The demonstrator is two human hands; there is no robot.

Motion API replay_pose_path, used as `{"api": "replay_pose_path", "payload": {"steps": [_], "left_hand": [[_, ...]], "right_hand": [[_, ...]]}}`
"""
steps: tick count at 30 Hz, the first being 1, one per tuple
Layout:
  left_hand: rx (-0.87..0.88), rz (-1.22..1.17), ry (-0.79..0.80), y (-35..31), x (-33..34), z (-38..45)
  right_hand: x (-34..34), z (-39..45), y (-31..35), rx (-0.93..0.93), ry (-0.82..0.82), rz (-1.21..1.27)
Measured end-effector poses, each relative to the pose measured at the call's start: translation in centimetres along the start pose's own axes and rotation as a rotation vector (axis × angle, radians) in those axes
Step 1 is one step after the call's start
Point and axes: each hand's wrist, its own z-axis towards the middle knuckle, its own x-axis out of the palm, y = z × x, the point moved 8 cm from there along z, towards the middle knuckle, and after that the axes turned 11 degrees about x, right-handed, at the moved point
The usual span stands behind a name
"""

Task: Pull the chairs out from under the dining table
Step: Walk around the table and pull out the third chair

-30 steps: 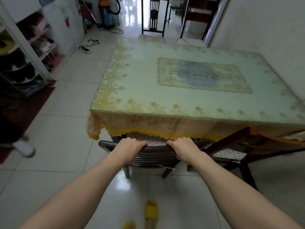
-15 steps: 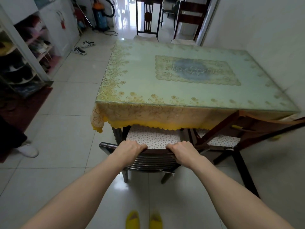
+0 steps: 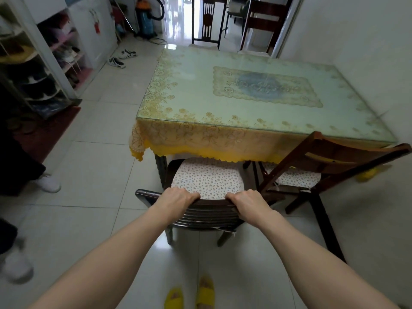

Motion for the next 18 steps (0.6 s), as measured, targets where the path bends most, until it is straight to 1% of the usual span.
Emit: {"api": "replay_pose_path", "payload": {"steps": [10,18], "left_hand": [[0.065,-0.014,-0.025,-2.2,0.9,-4.9],[0.072,-0.012,-0.041,-5.0,1.1,-7.5]], "right_hand": [[0.8,-5.0,3.8,0.034,-0.044,0.005],[1.4,-8.7,4.7,0.037,-0.056,0.028]]}}
